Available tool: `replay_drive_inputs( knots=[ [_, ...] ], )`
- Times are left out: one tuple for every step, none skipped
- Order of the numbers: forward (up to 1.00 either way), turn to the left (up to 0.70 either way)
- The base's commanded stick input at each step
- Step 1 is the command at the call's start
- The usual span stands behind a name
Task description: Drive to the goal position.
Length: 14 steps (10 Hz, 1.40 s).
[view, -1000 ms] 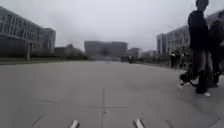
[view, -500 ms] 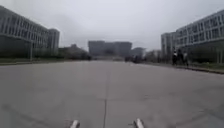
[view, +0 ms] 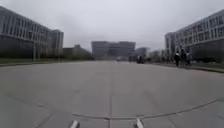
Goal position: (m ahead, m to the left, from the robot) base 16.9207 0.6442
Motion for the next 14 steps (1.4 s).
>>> replay_drive_inputs(
  knots=[
    [1.0,0.0],
    [1.0,0.0],
    [1.0,0.0],
    [1.0,0.0],
    [1.0,0.0],
    [1.0,0.0],
    [1.0,0.0],
    [1.0,0.0],
    [1.0,0.0],
    [1.0,0.0],
    [1.0,0.0],
    [1.0,0.0],
    [1.0,-0.04],
    [1.0,-0.27]
  ],
)
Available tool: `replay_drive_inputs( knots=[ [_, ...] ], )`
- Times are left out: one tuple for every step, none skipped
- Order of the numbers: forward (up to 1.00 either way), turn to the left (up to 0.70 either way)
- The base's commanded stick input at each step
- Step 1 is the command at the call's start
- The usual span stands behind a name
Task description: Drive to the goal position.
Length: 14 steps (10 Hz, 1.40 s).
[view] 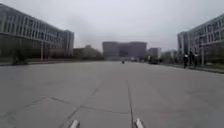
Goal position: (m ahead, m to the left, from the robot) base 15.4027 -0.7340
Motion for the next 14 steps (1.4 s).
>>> replay_drive_inputs(
  knots=[
    [1.0,-0.4],
    [1.0,-0.4],
    [1.0,-0.4],
    [1.0,-0.4],
    [1.0,-0.4],
    [1.0,-0.4],
    [1.0,-0.27],
    [1.0,0.0],
    [1.0,0.0],
    [1.0,0.0],
    [1.0,0.0],
    [1.0,0.0],
    [1.0,0.0],
    [1.0,0.0]
  ],
)
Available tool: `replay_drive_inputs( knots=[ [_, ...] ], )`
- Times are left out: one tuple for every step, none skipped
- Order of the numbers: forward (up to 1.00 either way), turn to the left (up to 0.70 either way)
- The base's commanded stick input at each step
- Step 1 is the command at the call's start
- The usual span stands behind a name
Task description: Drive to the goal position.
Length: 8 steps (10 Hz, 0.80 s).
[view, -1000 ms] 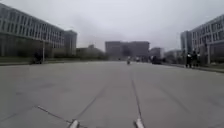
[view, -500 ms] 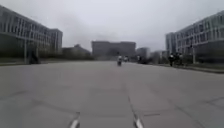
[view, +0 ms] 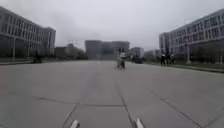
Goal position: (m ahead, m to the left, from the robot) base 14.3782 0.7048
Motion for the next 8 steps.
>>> replay_drive_inputs(
  knots=[
    [1.0,0.0],
    [1.0,0.0],
    [1.0,0.0],
    [1.0,0.0],
    [1.0,0.0],
    [1.0,0.0],
    [1.0,0.0],
    [1.0,0.0]
  ],
)
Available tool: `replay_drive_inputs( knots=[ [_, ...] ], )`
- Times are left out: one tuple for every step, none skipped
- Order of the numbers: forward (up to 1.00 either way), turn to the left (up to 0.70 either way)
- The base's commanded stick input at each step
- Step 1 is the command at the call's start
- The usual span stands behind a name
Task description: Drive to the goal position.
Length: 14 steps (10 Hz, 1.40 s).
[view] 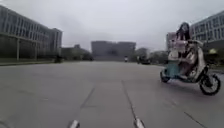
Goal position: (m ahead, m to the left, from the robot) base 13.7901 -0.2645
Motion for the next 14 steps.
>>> replay_drive_inputs(
  knots=[
    [1.0,0.0],
    [1.0,0.0],
    [1.0,0.0],
    [1.0,0.0],
    [1.0,-0.26],
    [1.0,-0.4],
    [1.0,-0.4],
    [1.0,-0.4],
    [1.0,-0.4],
    [1.0,-0.4],
    [1.0,-0.4],
    [1.0,-0.24],
    [1.0,0.0],
    [1.0,0.0]
  ],
)
